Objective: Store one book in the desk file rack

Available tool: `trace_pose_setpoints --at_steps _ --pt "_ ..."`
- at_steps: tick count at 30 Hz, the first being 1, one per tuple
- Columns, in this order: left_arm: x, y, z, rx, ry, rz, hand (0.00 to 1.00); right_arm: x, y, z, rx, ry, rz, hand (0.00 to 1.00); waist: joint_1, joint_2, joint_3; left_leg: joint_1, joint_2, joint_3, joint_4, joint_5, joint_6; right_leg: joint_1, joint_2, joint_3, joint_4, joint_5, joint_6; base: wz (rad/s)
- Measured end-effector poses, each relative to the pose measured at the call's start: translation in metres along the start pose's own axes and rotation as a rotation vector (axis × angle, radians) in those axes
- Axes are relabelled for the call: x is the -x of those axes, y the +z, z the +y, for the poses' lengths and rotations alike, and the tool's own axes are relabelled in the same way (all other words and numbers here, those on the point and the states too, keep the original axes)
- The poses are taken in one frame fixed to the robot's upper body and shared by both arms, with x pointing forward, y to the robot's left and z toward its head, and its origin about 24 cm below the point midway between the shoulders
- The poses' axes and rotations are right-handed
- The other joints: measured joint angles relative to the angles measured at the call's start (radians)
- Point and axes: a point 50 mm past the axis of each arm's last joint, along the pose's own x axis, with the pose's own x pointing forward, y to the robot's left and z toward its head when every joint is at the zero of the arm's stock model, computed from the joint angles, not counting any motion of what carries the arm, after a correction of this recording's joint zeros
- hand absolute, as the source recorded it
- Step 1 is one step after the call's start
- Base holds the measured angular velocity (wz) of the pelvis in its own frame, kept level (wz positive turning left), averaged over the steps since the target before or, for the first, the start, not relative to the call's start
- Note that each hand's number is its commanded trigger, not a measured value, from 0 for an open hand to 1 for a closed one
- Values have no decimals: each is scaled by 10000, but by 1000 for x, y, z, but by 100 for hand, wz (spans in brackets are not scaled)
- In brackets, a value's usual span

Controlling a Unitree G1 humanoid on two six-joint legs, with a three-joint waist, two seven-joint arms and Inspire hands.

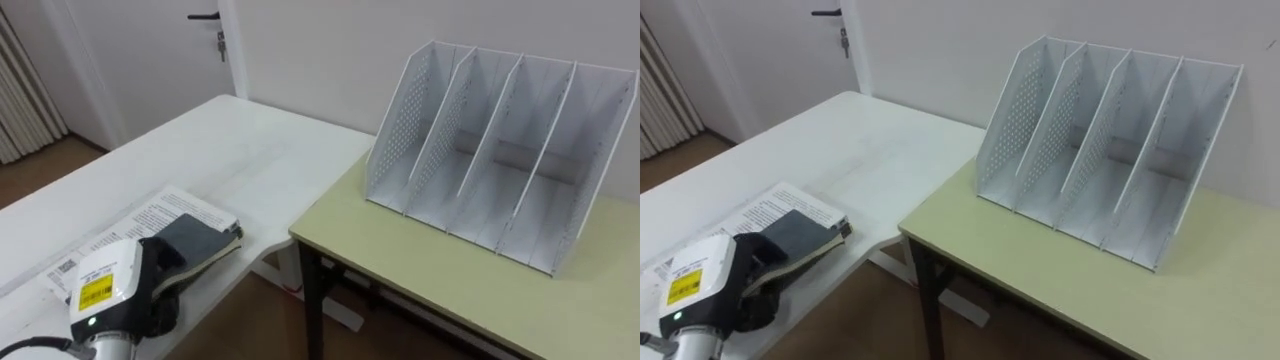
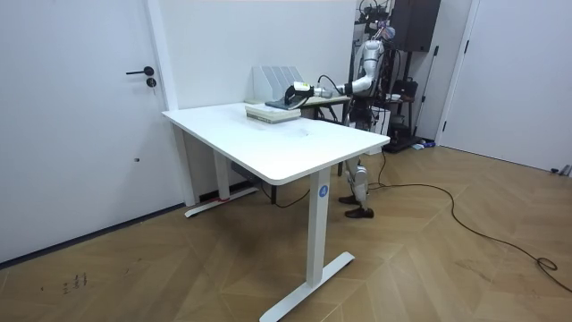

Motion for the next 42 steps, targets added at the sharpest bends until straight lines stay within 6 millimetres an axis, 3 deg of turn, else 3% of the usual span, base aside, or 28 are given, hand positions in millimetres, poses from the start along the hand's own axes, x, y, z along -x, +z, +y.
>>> trace_pose_setpoints --at_steps 15,23,27,30,36,42 --pt "2 6 6 171 203 -214 100 0 0 0 50 -116 -9 0 25 -7 5 -6 -1 -12 -3 0 0 -104 -3 -34 -50 0 0 0" --pt "6 21 18 751 560 -742 100 0 5 -2 26 -234 -246 0 50 -108 97 -99 0 -42 11 0 0 -108 -23 -148 -60 1 0 3" --pt "5 32 30 2266 758 -1006 100 0 10 -2 1 -191 -455 0 56 -143 112 -208 -1 -38 46 0 0 -145 -37 -168 -63 2 2 4" --pt "6 41 35 3475 594 -1469 100 1 21 -4 93 -207 -975 0 106 -141 114 -208 0 -35 22 1 -1 -118 -32 -153 -76 1 2 0" --pt "11 65 47 5685 -27 -2867 100 8 65 -15 -197 -486 -3016 0 349 -200 137 -287 7 -3 26 1 -1 -272 -26 -107 -82 13 -5 -3" --pt "13 75 52 7695 -771 -3432 100 30 115 -18 112 146 -5806 0 609 -258 120 -359 9 -9 23 1 -2 -342 -10 -19 -161 19 -12 -4"
